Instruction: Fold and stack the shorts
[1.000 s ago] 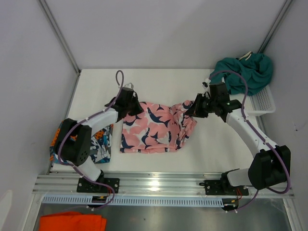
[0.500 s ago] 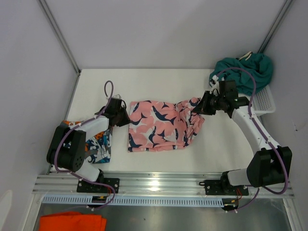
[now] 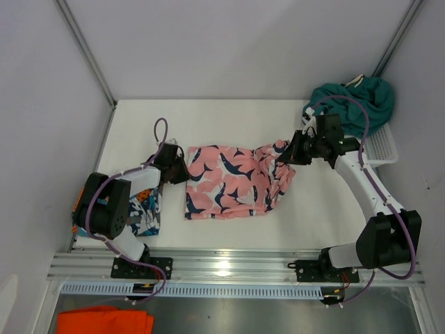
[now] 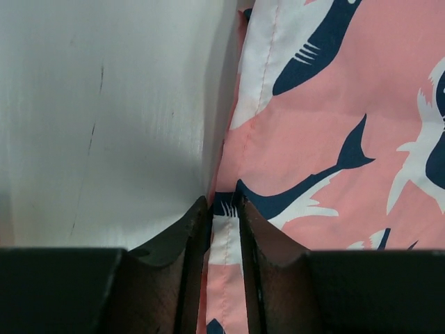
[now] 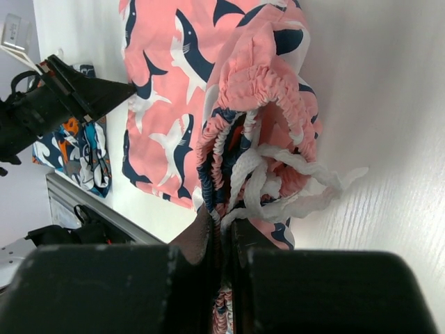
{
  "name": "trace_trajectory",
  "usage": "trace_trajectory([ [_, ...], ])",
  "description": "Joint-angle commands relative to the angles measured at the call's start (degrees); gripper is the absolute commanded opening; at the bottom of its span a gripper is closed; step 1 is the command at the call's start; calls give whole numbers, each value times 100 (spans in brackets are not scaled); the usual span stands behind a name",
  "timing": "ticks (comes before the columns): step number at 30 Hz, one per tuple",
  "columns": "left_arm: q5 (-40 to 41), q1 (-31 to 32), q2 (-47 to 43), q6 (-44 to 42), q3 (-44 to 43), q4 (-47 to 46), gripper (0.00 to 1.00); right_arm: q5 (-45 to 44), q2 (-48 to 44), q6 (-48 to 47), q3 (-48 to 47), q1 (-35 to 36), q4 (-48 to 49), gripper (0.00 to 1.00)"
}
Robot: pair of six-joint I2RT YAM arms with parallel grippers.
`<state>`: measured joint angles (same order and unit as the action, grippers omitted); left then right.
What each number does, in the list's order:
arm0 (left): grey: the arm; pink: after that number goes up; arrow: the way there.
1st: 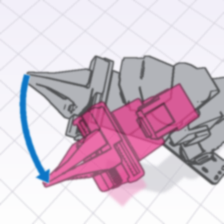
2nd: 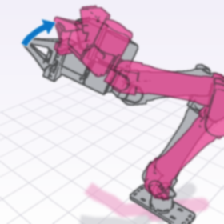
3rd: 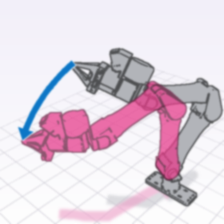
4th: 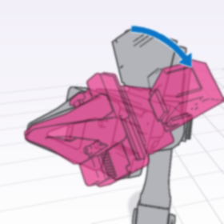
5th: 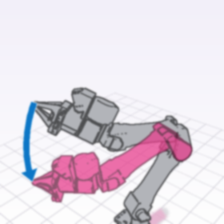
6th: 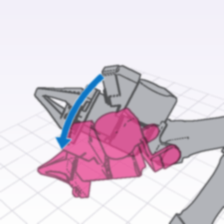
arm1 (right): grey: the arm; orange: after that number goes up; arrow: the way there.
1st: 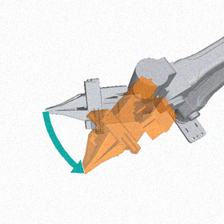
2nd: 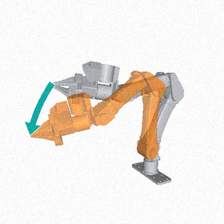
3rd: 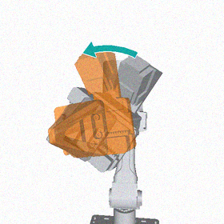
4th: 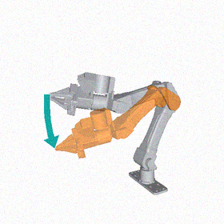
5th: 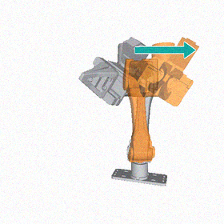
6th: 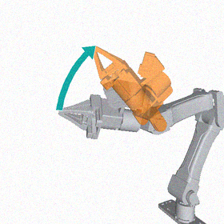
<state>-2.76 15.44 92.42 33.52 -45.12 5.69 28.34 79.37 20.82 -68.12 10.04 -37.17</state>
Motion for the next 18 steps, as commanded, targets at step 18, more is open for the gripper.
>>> trace_trajectory([
  [18, -189, 46, -49, -47, 311, -306, 6, -2078, 834, 713, -1547, 1737, -476, 0],
])
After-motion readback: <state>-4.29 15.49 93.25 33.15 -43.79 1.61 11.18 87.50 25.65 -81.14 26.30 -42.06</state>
